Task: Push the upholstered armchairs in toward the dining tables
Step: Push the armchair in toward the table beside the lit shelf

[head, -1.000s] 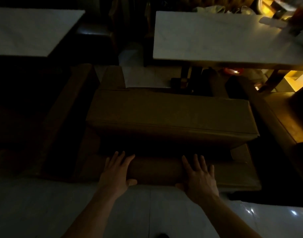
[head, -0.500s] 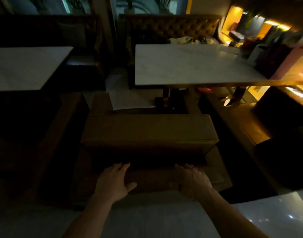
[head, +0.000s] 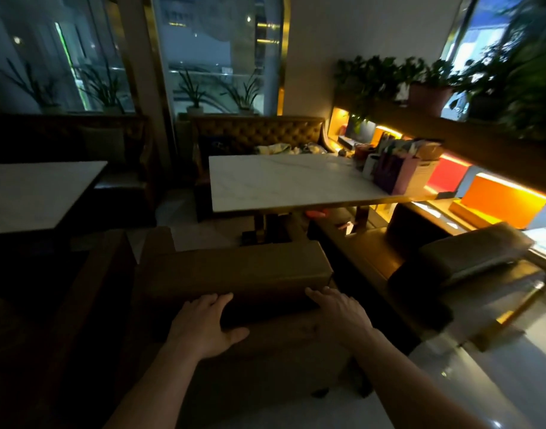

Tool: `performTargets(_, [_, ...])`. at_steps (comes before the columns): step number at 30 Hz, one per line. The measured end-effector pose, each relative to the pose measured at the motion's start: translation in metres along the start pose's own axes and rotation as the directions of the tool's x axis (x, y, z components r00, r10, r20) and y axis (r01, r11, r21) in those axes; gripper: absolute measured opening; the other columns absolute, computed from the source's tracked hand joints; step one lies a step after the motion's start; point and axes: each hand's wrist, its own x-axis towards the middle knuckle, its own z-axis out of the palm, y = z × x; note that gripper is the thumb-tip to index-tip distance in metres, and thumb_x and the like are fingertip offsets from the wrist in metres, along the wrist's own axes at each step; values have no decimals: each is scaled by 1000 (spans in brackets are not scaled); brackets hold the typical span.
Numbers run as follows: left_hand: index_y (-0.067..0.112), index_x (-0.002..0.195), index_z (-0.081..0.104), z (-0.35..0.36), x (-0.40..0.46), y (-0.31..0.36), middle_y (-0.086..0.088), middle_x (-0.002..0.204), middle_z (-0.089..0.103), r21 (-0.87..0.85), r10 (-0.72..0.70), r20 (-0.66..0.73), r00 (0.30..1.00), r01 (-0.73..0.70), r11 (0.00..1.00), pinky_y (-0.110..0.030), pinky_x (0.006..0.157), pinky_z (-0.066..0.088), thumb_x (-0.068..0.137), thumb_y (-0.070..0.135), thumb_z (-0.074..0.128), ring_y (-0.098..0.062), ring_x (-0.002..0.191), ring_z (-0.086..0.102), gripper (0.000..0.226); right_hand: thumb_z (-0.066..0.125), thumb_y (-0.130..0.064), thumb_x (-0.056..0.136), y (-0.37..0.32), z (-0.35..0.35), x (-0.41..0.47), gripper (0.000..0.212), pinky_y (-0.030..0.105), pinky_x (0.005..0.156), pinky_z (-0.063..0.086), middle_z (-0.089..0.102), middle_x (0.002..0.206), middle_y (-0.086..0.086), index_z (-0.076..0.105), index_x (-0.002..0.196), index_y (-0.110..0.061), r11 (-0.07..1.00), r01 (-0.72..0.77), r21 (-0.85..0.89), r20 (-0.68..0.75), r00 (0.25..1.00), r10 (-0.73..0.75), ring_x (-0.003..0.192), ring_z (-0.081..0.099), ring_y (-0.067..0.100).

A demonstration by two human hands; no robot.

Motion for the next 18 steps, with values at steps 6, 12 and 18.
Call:
performTargets(6, [40, 154, 12, -21, -23, 44, 2, 165, 12, 33, 62, -18, 998, -62, 998, -49, 121, 16, 77, 82, 51, -22, 149, 14, 96, 56, -70, 82, 25, -37, -44, 77, 48, 108, 41, 43, 145, 2, 34, 147, -34, 998, -39, 55, -97, 994, 44, 130, 46, 25])
performTargets(12, [39, 154, 13, -38, -23, 121, 3, 164, 15, 67, 152, -60, 986, -148, 987, -49, 119, 19, 75, 84, 50, -22, 149, 16, 98, 59, -61, 87, 87, -66, -77, 80, 45, 111, 35, 35, 154, 5, 23, 154, -35, 996, -75, 46, -169, 982, 81, 139, 37, 26])
performTargets(18, [38, 155, 15, -22, -17, 234, 2, 163, 18, 90, 220, -62, 974, -214, 973, -50, 118, 22, 75, 85, 50, -22, 148, 20, 99, 55, -73, 83, 208, -78, -119, 86, 47, 107, 41, 41, 148, 3, 23, 153, -36, 990, -124, 72, -188, 973, 136, 132, 44, 25])
